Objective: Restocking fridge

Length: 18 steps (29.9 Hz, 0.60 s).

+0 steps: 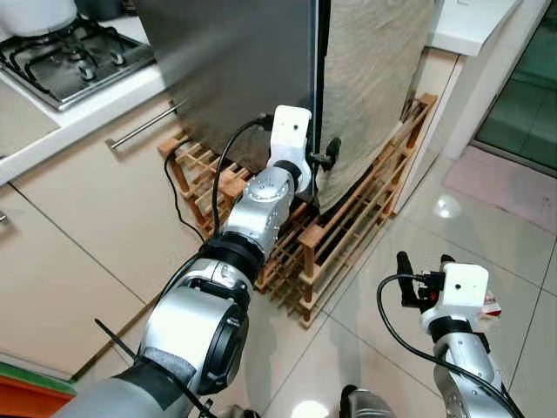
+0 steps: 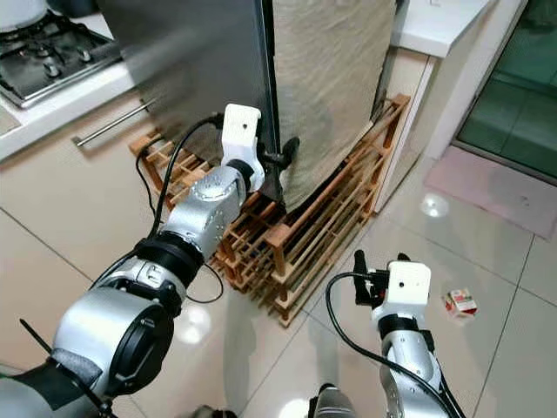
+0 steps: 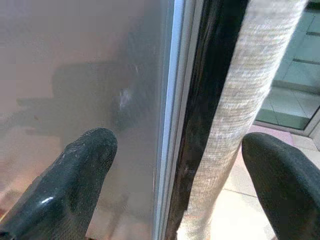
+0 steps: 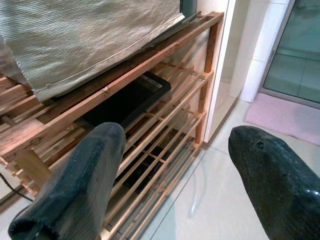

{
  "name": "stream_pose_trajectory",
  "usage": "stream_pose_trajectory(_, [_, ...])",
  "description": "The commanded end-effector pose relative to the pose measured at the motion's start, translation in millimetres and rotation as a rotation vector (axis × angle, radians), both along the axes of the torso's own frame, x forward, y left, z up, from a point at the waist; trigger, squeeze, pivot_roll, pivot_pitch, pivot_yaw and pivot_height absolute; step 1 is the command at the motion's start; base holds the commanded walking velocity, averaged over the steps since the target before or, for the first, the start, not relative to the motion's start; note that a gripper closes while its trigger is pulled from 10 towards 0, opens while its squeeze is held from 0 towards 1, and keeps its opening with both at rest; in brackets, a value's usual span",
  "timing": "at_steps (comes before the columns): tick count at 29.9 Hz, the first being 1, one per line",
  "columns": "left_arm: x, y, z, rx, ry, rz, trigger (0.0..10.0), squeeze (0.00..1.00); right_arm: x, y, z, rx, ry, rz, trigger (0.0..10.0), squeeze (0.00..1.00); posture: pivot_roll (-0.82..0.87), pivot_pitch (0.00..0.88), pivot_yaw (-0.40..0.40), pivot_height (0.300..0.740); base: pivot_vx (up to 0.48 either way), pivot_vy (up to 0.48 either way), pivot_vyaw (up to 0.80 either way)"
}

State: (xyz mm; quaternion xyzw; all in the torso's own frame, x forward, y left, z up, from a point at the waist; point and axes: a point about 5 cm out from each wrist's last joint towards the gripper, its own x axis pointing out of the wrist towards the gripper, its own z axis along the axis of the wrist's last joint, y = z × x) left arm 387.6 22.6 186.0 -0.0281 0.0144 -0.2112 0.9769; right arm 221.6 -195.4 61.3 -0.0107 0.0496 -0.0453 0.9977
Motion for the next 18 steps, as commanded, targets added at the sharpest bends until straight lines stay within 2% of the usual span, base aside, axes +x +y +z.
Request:
stream_pose_trajectory(1, [-3.6,-3.5,1,0.01,-0.021,-0.015,10.0,0.0,1.6,1.2,-2,-0.006,0.008,0.003,10.0,0.0,-0.17,0.058,0.108,0.74,0.0,0.0,0.0])
stream_pose_trajectory(7, [-13.9,-11.8,2,0.005,-0.043,-0.06,10.0,0.0,5.0,1.2,-3,-0.009,0.008,0.009,10.0,0.0,-0.16,0.04,0.107,0.74,0.0,0.0,0.0])
stream_pose_trajectory(18, [-22.1,-23.8,5,0.001,-0.058,-0.122,10.0,0.0,10.7,3.9,-6,-0.007,0.008,0.021,10.0,0.0,-0.15,0.019,0.108,0.74,0.0,0.0,0.0])
